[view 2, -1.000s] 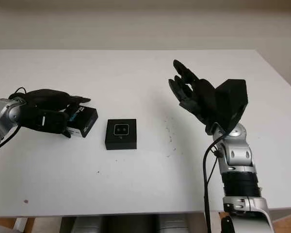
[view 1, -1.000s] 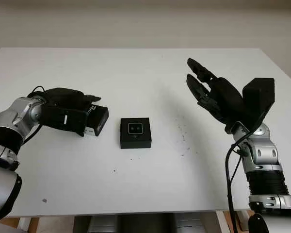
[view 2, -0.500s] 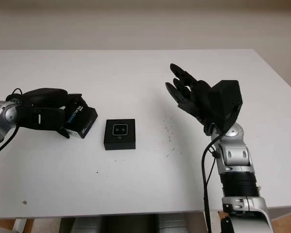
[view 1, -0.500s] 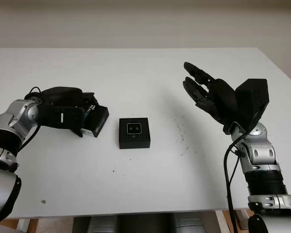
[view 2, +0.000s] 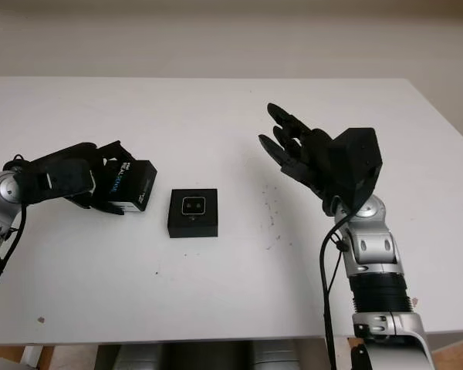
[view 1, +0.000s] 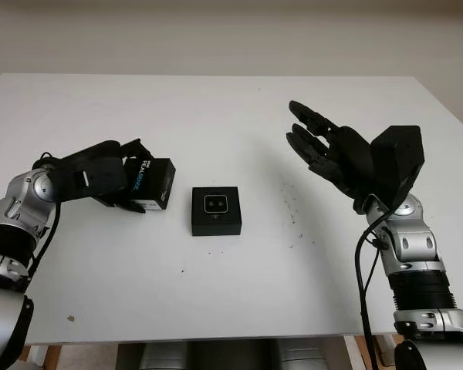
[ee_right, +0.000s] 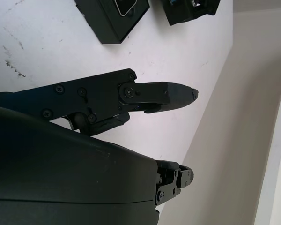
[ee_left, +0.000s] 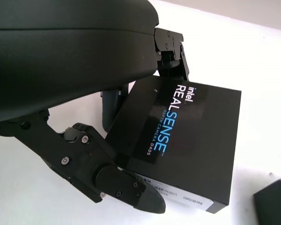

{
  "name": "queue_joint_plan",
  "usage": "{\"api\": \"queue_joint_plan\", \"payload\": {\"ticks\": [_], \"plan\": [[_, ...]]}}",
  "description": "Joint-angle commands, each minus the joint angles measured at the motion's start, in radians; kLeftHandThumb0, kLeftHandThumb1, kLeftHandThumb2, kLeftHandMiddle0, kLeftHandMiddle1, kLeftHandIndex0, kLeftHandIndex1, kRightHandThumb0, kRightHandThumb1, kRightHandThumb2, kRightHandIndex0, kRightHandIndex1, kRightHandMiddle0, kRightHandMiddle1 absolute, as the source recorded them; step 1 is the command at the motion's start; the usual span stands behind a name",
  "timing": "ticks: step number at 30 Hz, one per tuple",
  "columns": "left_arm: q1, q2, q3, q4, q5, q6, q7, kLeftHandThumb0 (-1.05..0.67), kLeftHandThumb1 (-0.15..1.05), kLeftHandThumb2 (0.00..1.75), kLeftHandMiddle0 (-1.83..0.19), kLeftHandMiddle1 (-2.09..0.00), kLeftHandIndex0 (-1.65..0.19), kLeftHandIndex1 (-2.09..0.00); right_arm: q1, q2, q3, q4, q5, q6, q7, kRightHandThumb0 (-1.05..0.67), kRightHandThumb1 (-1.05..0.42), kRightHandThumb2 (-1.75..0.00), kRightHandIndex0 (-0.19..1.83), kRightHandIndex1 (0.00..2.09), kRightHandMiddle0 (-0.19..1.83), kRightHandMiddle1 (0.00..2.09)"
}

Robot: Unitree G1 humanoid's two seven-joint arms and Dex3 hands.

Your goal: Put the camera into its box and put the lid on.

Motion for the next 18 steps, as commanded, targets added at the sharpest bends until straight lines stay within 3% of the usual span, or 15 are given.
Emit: {"api": "queue_joint_plan", "payload": {"ticks": [1,8,12,18], "plan": [[0.010,0.008,0.022,-0.083,-0.015,0.049,-0.027,-0.35,1.05,0.41,-0.20,-2.09,-0.11,-2.09,-0.002,-0.005,0.008,-0.012,-0.003,-0.008,0.002,-0.53,-1.05,-0.29,0.04,0.06,0.11,0.07],[0.059,0.022,0.038,-0.350,-0.009,0.280,-0.121,-0.34,1.05,0.40,-0.09,-2.09,-0.07,-2.09,-0.004,0.017,0.012,0.013,0.008,-0.033,0.001,-0.54,-1.05,-0.28,0.06,0.07,0.12,0.07],[0.077,0.024,0.037,-0.471,-0.004,0.368,-0.166,-0.32,1.05,0.38,-0.20,-2.09,-0.13,-2.09,-0.002,0.025,0.018,0.018,0.001,-0.033,-0.007,-0.57,-1.05,-0.26,0.07,0.07,0.15,0.08],[0.093,0.026,0.033,-0.573,-0.008,0.426,-0.222,-0.32,1.05,0.39,-0.20,-2.09,-0.13,-2.09,0.007,0.029,0.029,0.012,-0.014,-0.028,-0.025,-0.61,-1.05,-0.24,0.10,0.08,0.18,0.09]]}}
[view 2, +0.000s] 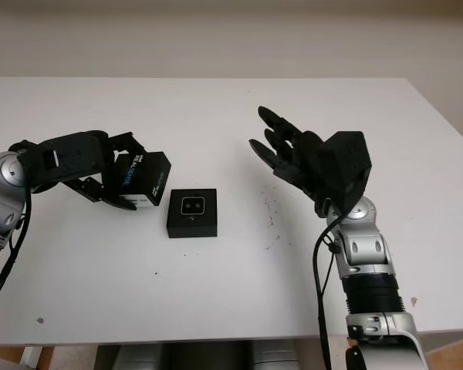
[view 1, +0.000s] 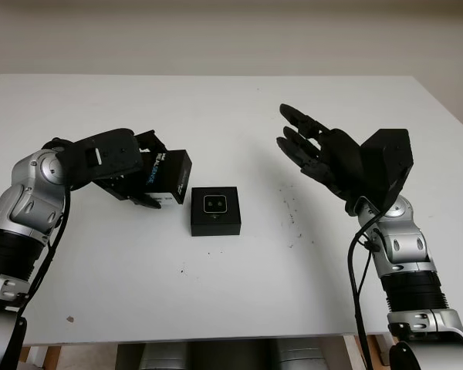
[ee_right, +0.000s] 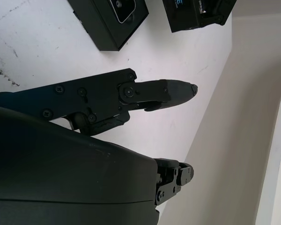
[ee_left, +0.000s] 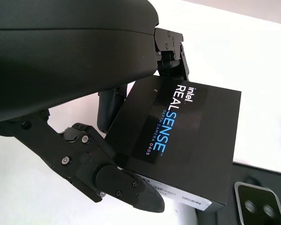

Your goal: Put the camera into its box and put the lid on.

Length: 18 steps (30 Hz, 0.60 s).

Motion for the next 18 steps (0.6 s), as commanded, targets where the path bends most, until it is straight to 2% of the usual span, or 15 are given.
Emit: {"api": "queue_joint_plan", "payload": {"ticks": [1,7,10,18], "plan": [[0.004,0.013,0.005,-0.044,0.001,0.011,-0.014,-0.32,1.05,0.38,-0.21,-2.09,-0.14,-2.09,0.008,-0.003,0.006,0.005,-0.009,-0.017,-0.004,-0.61,-1.05,-0.24,0.10,0.08,0.17,0.09],[0.029,0.013,0.003,-0.155,0.007,0.096,-0.059,-0.32,1.05,0.36,-0.33,-2.09,-0.25,-2.09,0.017,0.002,0.006,0.008,-0.013,-0.036,-0.006,-0.63,-1.05,-0.24,0.10,0.07,0.17,0.08],[0.035,0.007,-0.010,-0.224,0.031,0.175,-0.077,-0.32,1.05,0.34,-0.46,-2.09,-0.37,-2.09,0.020,0.010,0.005,0.006,-0.009,-0.049,-0.009,-0.62,-1.05,-0.24,0.11,0.07,0.18,0.08],[0.009,-0.022,-0.071,-0.342,0.100,0.403,-0.122,-0.30,1.05,0.35,-0.55,-2.09,-0.41,-2.09,0.025,0.029,0.011,-0.001,-0.011,-0.046,-0.028,-0.61,-1.05,-0.23,0.13,0.07,0.19,0.08]]}}
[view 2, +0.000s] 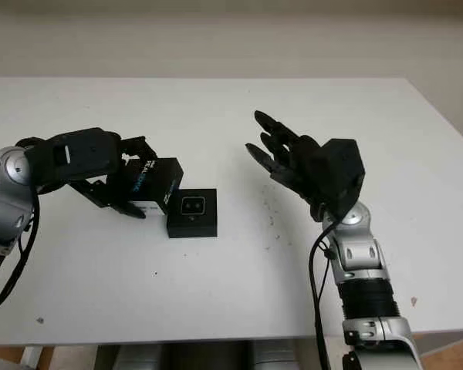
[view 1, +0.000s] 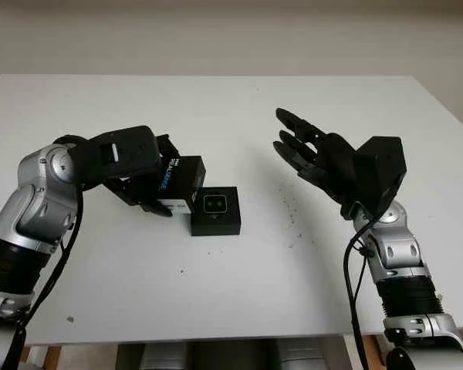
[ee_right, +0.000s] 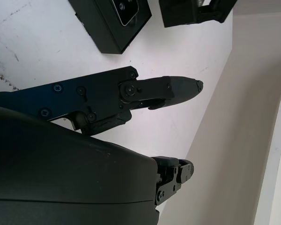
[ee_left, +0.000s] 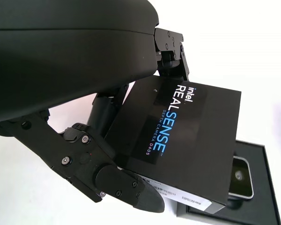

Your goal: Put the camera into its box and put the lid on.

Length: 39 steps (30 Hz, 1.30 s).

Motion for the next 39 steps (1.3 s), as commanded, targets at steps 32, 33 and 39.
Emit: {"api": "queue_joint_plan", "payload": {"ticks": [32,33,39], "plan": [[-0.072,-0.132,-0.103,-0.049,0.111,0.268,0.013,-0.28,1.05,0.35,-0.35,-2.03,-0.19,-1.92,0.031,0.035,0.003,-0.009,0.003,-0.019,-0.033,-0.63,-1.05,-0.21,0.15,0.06,0.20,0.07],[-0.074,-0.134,-0.106,-0.058,0.110,0.287,0.005,-0.28,1.05,0.35,-0.36,-2.05,-0.19,-1.94,0.031,0.036,0.004,-0.009,0.002,-0.021,-0.035,-0.63,-1.05,-0.21,0.15,0.06,0.20,0.07],[-0.094,-0.136,-0.141,-0.086,0.103,0.373,-0.042,-0.29,1.05,0.34,-0.37,-2.07,-0.25,-1.96,0.033,0.045,0.007,-0.014,0.000,-0.016,-0.046,-0.63,-1.05,-0.20,0.15,0.06,0.20,0.07]]}}
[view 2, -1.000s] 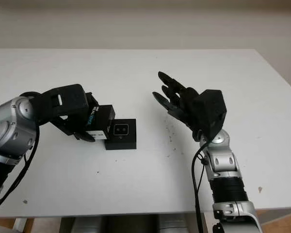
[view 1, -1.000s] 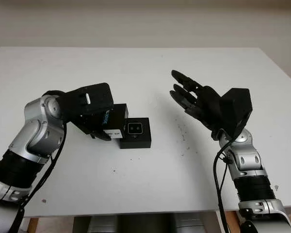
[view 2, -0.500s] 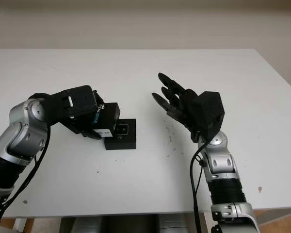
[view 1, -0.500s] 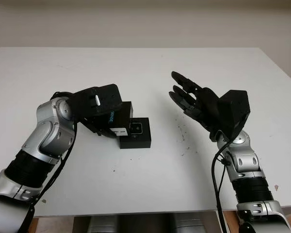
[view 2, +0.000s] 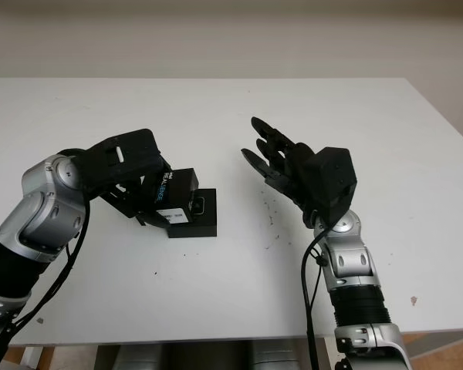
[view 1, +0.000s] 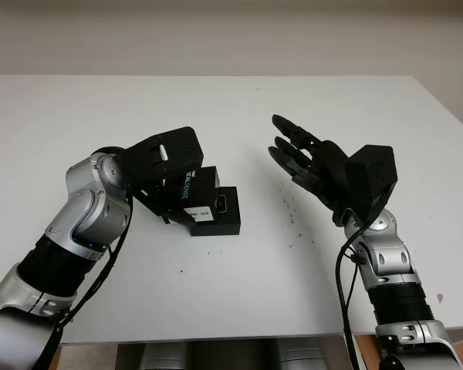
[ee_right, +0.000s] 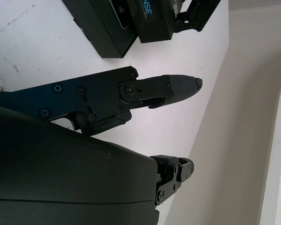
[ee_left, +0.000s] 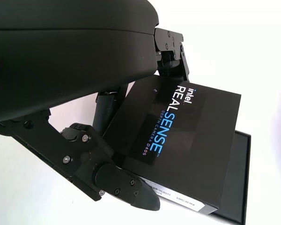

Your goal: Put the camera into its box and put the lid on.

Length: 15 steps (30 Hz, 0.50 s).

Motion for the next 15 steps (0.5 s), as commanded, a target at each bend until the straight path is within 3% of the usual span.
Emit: {"api": "queue_joint_plan", "payload": {"ticks": [1,9,15], "plan": [[-0.047,-0.001,-0.029,-0.022,0.000,0.044,-0.026,-0.29,1.05,0.34,-0.37,-2.07,-0.25,-1.96,0.005,0.007,0.003,-0.012,0.000,-0.002,-0.003,-0.63,-1.05,-0.20,0.15,0.06,0.20,0.07],[-0.095,-0.008,-0.084,-0.044,-0.024,0.180,-0.048,-0.27,1.05,0.32,-0.20,-2.00,-0.07,-1.92,0.009,0.015,0.010,0.000,-0.001,-0.026,-0.002,-0.61,-1.05,-0.22,0.14,0.05,0.17,0.05],[-0.088,-0.010,-0.106,-0.027,-0.048,0.169,-0.010,-0.27,1.05,0.32,-0.21,-1.99,-0.01,-1.77,0.015,0.022,0.007,0.003,0.003,-0.034,-0.006,-0.62,-1.05,-0.21,0.14,0.05,0.18,0.06]]}}
